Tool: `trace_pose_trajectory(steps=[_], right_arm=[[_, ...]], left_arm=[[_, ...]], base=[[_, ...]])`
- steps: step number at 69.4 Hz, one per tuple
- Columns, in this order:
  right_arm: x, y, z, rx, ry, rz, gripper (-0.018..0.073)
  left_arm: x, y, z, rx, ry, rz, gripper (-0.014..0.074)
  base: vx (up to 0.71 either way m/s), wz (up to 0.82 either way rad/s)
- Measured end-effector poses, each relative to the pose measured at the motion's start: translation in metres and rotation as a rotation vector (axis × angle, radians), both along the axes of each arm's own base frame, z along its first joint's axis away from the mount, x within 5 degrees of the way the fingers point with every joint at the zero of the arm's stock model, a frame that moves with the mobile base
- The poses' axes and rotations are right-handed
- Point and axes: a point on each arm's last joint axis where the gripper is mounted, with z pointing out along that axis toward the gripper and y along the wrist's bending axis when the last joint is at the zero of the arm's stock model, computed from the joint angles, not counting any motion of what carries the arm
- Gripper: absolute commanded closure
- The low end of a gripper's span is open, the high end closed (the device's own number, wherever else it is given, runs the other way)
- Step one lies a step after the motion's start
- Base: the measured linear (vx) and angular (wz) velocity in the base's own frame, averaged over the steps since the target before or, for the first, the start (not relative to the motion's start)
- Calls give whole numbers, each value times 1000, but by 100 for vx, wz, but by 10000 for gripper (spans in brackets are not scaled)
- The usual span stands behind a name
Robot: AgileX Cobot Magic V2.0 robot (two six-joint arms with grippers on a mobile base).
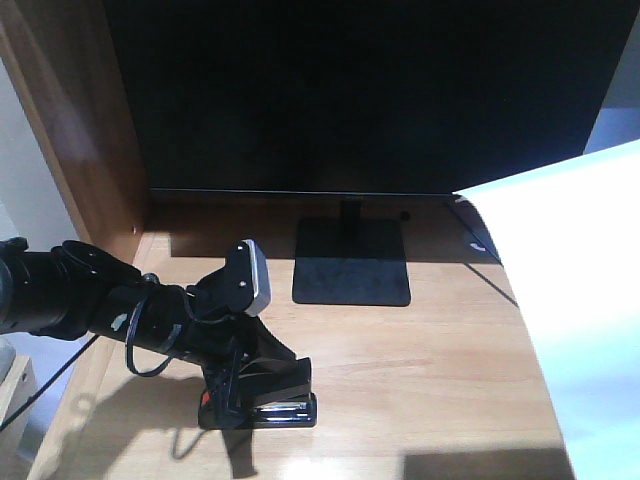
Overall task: Grab stapler and paper to desk for stapling
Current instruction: 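Set the stapler down on the desk in front of the monitor, then swing the white paper sheet down toward the desk with the right gripper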
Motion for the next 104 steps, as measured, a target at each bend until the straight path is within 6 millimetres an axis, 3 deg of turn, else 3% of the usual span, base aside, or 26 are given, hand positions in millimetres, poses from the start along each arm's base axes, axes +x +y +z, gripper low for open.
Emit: trace_pose_trajectory(steps=[104], right_arm=[[0, 0, 0, 0, 0, 0, 568]], left_arm=[[1, 0, -3, 2, 4, -3, 603]], base=[[0, 0]])
